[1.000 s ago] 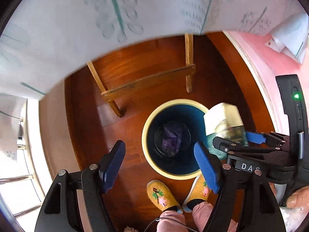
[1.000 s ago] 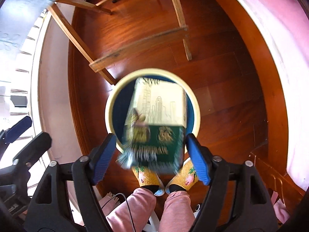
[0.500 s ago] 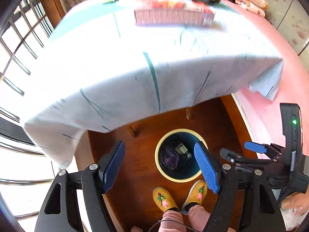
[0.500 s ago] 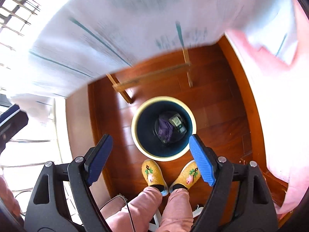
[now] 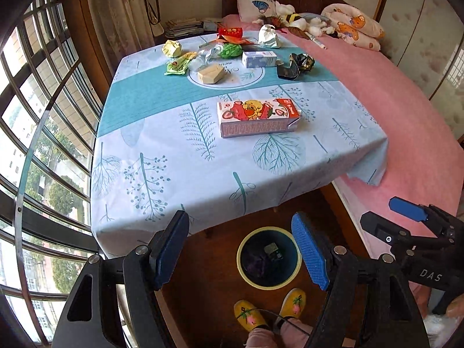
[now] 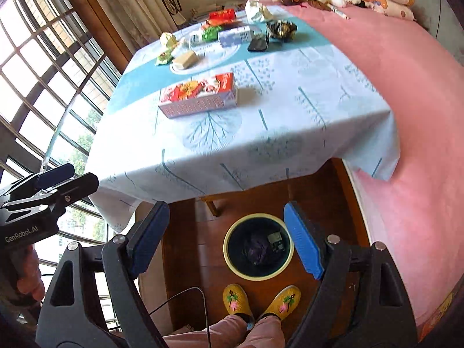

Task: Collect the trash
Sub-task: 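Grasp the red B.Duck juice carton with the right tool while the left tool grasps the beige box, then carry the juice carton and beige box down over the trash bin with both tools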

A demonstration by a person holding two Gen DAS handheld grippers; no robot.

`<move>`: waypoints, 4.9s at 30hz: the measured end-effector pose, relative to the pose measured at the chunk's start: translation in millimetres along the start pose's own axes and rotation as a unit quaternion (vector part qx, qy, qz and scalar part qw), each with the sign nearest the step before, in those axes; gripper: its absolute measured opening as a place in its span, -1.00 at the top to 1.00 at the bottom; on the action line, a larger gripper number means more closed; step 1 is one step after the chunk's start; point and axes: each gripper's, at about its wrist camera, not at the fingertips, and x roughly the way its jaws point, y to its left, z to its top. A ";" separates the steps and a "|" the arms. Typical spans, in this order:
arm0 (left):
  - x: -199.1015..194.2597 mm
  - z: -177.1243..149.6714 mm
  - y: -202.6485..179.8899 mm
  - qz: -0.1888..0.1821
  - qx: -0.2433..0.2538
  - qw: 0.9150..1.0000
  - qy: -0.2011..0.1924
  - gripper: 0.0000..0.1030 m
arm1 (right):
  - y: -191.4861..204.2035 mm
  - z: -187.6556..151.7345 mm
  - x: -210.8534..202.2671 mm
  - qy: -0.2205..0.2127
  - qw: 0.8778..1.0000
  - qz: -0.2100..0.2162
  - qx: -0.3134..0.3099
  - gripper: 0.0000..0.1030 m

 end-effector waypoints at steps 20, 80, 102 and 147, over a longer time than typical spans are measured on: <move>-16.4 76.7 31.9 0.046 -0.014 0.995 -0.092 -0.45 | 74.6 126.9 22.6 -0.055 0.983 -0.001 -0.174 -0.55; 322.1 326.0 66.4 0.148 -0.292 0.942 0.078 -0.46 | -19.7 369.2 281.2 0.076 0.964 0.130 -0.221 0.03; 272.0 287.3 54.2 0.153 -0.266 0.950 0.062 -0.20 | -10.3 349.7 262.6 0.077 0.962 0.130 -0.226 0.03; 39.5 -46.8 -35.6 0.003 -0.018 0.998 0.054 -0.20 | -27.0 -22.3 88.5 0.136 0.989 0.039 -0.029 0.02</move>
